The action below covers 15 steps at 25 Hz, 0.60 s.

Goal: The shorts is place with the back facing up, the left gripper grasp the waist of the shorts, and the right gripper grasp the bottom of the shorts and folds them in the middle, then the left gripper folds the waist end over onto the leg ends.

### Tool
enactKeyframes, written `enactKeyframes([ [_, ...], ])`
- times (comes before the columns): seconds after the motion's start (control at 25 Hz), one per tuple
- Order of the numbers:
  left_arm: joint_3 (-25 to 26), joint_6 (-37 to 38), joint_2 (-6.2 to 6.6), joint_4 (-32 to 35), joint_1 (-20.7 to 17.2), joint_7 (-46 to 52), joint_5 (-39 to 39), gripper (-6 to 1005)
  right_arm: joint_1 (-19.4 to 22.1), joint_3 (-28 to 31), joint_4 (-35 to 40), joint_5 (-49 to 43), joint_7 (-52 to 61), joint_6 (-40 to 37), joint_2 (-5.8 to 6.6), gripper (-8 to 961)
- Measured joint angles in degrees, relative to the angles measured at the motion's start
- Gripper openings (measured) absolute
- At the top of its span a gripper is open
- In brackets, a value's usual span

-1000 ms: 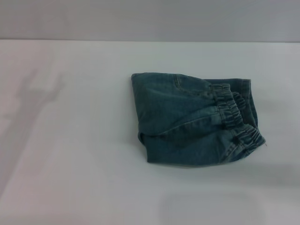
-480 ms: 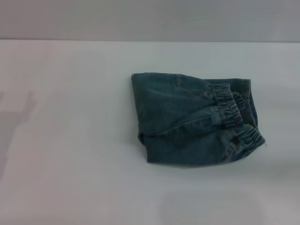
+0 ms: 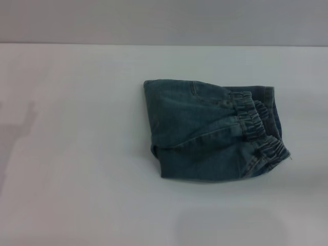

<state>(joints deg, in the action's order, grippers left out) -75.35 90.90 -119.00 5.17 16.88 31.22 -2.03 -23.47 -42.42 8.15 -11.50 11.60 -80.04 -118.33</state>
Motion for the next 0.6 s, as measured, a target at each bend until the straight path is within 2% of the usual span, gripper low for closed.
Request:
enactKeyframes([
  [0.6,0.6,-0.9,0.35,0.0,0.5,-0.4,0.2,836,-2.1,1.2,-0.9,0.3,0.5,2.5,-0.44,558],
])
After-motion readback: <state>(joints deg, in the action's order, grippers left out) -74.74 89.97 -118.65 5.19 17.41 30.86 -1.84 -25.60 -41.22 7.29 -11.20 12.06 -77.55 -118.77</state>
